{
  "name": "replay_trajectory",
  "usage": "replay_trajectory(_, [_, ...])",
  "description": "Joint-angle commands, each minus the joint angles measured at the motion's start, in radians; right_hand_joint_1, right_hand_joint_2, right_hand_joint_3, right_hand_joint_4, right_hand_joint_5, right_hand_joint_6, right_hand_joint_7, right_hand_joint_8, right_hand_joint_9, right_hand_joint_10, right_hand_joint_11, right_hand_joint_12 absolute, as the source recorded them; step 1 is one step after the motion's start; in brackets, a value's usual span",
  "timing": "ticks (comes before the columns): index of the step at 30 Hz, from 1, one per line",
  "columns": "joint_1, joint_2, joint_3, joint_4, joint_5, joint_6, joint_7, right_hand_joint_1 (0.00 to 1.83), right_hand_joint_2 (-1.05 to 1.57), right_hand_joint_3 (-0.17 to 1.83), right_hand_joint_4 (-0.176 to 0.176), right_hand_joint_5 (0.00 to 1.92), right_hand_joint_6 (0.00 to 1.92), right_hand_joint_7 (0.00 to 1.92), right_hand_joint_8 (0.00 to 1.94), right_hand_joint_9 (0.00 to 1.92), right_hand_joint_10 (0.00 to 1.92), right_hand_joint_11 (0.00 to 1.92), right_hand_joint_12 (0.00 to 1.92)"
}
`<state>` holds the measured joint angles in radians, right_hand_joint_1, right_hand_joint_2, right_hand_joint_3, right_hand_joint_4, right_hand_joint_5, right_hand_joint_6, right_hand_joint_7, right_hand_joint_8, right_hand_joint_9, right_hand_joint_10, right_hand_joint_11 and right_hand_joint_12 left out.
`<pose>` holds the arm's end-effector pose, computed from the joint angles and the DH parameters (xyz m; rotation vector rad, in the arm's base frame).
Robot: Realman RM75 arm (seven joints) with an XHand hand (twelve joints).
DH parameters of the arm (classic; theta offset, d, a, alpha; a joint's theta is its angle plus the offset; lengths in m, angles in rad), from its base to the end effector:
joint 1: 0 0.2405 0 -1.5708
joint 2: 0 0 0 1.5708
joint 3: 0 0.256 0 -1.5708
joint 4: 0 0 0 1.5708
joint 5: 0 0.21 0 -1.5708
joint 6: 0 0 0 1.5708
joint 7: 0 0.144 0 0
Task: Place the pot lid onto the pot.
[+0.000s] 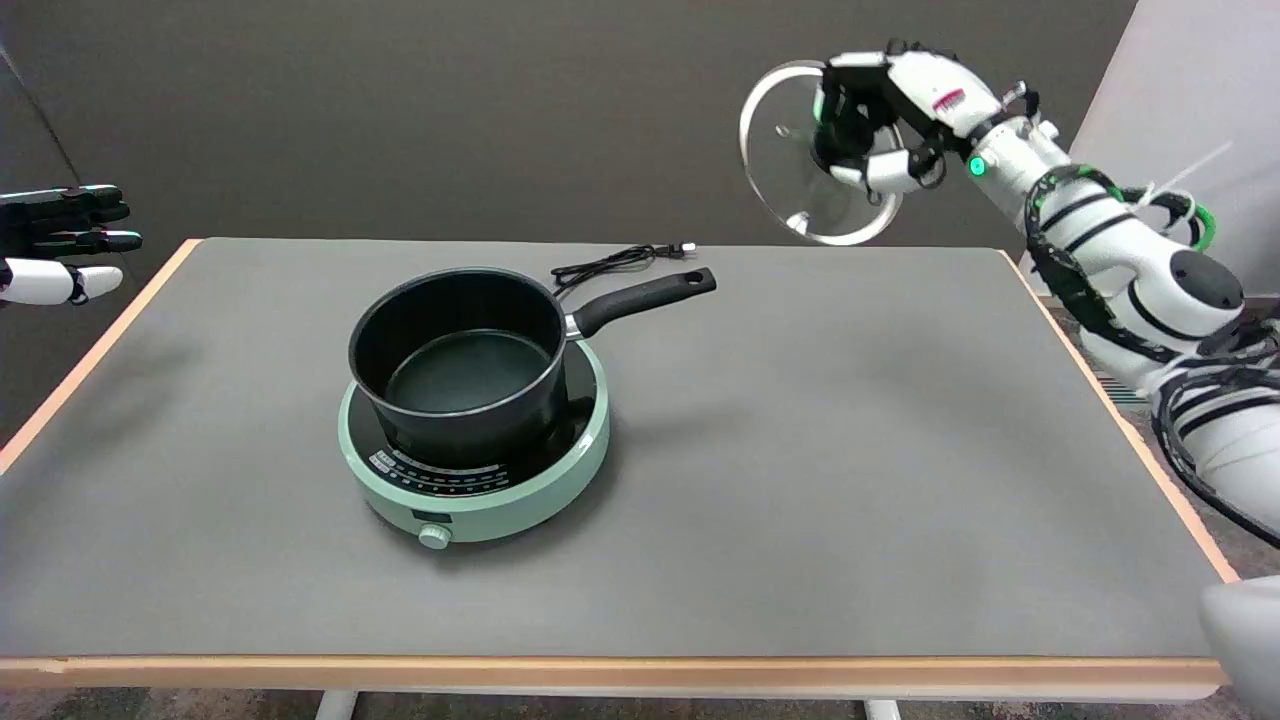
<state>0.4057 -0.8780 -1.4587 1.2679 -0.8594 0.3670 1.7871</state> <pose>-0.0968 -0.4128 0.4483 1.6767 -0.0125 0.4027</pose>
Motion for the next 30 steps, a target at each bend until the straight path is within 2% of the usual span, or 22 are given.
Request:
replay_trajectory(1, [0.214, -0.010, -0.255, 0.132, 0.132, 0.016, 0.000, 1.49, 0.89, 0.68, 0.176, 0.55, 1.41, 0.76, 1.45, 0.71, 1.73, 0.53, 1.92])
replay_trajectory(3, [0.243, -0.031, -0.294, 0.132, 0.131, 0.015, 0.000, 1.49, 0.91, 0.62, 0.176, 0.57, 1.37, 0.77, 1.42, 0.71, 1.71, 0.52, 1.92])
replay_trajectory(6, [0.288, -0.065, -0.342, 0.130, 0.127, 0.014, 0.000, 1.49, 0.89, 0.68, 0.176, 0.56, 1.41, 0.76, 1.45, 0.71, 1.73, 0.53, 1.92])
replay_trajectory(8, [0.308, -0.086, -0.368, 0.129, 0.126, 0.013, 0.000, 1.49, 0.92, 0.61, 0.176, 0.58, 1.36, 0.76, 1.42, 0.71, 1.70, 0.51, 1.92])
replay_trajectory(12, [0.346, -0.122, -0.426, 0.122, 0.125, 0.012, 0.000, 1.48, 0.93, 0.59, 0.176, 0.59, 1.35, 0.76, 1.42, 0.70, 1.71, 0.50, 1.92])
replay_trajectory(30, [0.507, -0.260, -0.698, 0.017, 0.125, 0.019, -0.004, 1.48, 0.93, 0.60, 0.176, 0.59, 1.34, 0.76, 1.42, 0.70, 1.71, 0.50, 1.92])
